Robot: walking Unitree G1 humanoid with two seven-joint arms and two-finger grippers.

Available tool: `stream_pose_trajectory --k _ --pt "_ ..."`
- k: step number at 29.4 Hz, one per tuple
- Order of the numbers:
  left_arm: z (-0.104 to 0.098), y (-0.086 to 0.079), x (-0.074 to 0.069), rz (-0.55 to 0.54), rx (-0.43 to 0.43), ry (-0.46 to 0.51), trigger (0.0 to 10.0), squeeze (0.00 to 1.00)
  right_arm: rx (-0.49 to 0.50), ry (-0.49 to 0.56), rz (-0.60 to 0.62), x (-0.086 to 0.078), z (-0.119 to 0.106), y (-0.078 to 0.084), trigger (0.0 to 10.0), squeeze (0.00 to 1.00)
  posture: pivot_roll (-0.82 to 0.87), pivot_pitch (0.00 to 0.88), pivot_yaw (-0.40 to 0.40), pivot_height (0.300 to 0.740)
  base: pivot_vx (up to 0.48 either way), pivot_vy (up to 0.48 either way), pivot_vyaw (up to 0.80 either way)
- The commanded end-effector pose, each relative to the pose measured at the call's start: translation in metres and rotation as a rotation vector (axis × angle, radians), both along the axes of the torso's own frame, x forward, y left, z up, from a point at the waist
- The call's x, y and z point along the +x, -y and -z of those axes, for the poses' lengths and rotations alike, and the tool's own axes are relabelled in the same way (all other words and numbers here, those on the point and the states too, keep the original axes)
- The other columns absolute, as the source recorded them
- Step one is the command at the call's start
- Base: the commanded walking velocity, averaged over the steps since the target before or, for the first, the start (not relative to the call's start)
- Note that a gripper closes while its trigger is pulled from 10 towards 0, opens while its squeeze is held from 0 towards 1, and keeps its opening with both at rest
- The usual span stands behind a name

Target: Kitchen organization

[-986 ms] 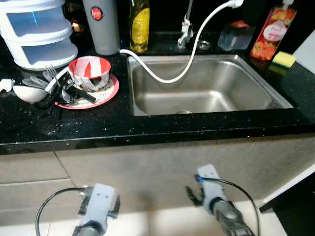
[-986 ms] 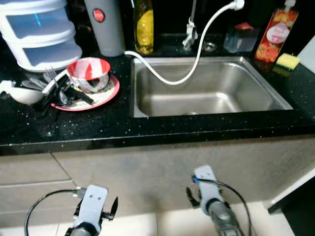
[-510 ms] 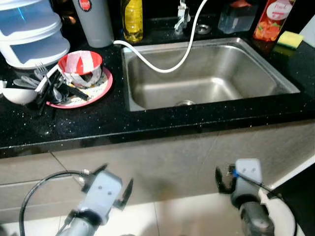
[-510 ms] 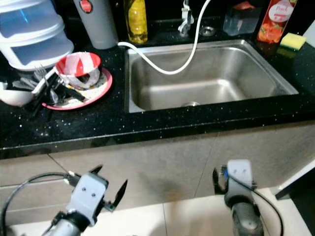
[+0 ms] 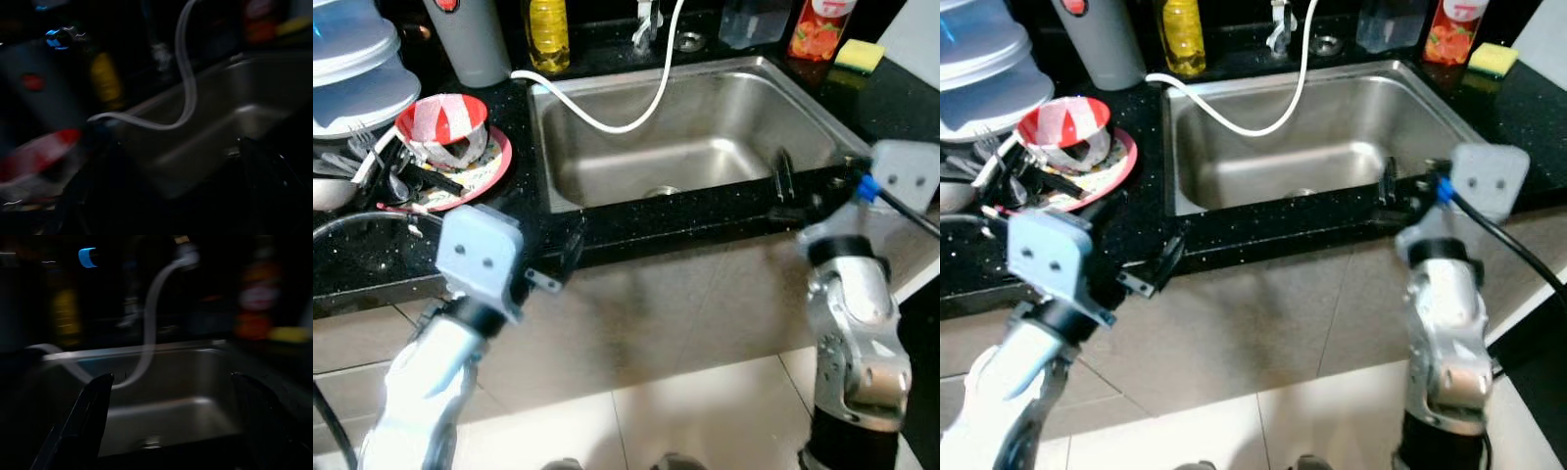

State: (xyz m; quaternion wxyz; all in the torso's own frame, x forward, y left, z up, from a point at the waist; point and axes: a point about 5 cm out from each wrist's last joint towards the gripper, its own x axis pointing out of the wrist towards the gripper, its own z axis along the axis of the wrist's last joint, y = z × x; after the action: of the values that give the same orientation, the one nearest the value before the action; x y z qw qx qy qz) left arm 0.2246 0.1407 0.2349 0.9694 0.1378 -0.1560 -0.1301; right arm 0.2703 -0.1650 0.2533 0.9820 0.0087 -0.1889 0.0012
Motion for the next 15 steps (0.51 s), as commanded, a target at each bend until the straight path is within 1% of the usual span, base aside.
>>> stream_pose_trajectory --k 1,3,4,5,7,10,11,12,13,14,15 --pt "0.007 -0.011 0.007 -0.106 0.034 -0.042 10.0 0.00 0.012 -0.023 -0.043 0.002 0.002 -0.008 10.0 0.00 0.07 0.031 0.020 0.740 0.000 0.000 0.00" --pt "0.003 -0.017 0.013 -0.157 0.055 -0.030 10.0 0.00 0.022 -0.007 -0.079 0.005 -0.005 -0.017 10.0 0.00 0.07 0.018 0.021 0.740 0.000 0.000 0.00" --pt "0.003 -0.017 0.013 -0.157 0.055 -0.030 10.0 0.00 0.022 -0.007 -0.079 0.005 -0.005 -0.017 10.0 0.00 0.07 0.018 0.021 0.740 0.000 0.000 0.00" --pt "0.003 -0.018 0.015 -0.166 0.051 -0.033 10.0 0.00 0.028 0.008 -0.082 0.006 -0.010 -0.019 10.0 0.00 0.08 0.006 0.021 0.740 0.000 0.000 0.00" --pt "0.006 -0.020 0.019 -0.194 0.044 -0.054 10.0 0.00 0.011 0.034 -0.099 0.013 -0.019 -0.025 10.0 0.00 0.07 0.000 0.028 0.740 0.000 0.000 0.00" --pt "0.006 -0.020 0.022 -0.210 0.034 -0.069 10.0 0.00 -0.010 0.033 -0.111 0.017 -0.022 -0.028 10.0 0.00 0.07 0.000 0.028 0.740 0.000 0.000 0.00" --pt "0.008 -0.022 0.025 -0.233 0.020 -0.101 10.0 0.00 -0.006 0.002 -0.127 0.023 -0.019 -0.033 10.0 0.00 0.07 0.000 0.025 0.740 0.000 0.000 0.00" --pt "0.012 -0.025 0.031 -0.271 0.004 -0.147 10.0 0.00 -0.014 -0.066 -0.152 0.032 -0.012 -0.041 10.0 0.00 0.07 0.000 0.025 0.740 0.000 0.000 0.00" --pt "0.012 -0.025 0.031 -0.271 0.004 -0.147 10.0 0.00 -0.014 -0.066 -0.152 0.032 -0.012 -0.041 10.0 0.00 0.07 0.000 0.025 0.740 0.000 0.000 0.00" --pt "0.014 -0.028 0.035 -0.298 -0.006 -0.178 10.0 0.00 -0.019 -0.110 -0.170 0.039 -0.007 -0.048 10.0 0.00 0.07 0.000 0.022 0.740 0.000 0.000 0.00" --pt "0.014 -0.029 0.039 -0.315 0.007 -0.182 10.0 0.00 -0.016 -0.148 -0.206 0.044 -0.002 -0.055 10.0 0.00 0.07 0.000 0.020 0.740 0.000 0.000 0.00"
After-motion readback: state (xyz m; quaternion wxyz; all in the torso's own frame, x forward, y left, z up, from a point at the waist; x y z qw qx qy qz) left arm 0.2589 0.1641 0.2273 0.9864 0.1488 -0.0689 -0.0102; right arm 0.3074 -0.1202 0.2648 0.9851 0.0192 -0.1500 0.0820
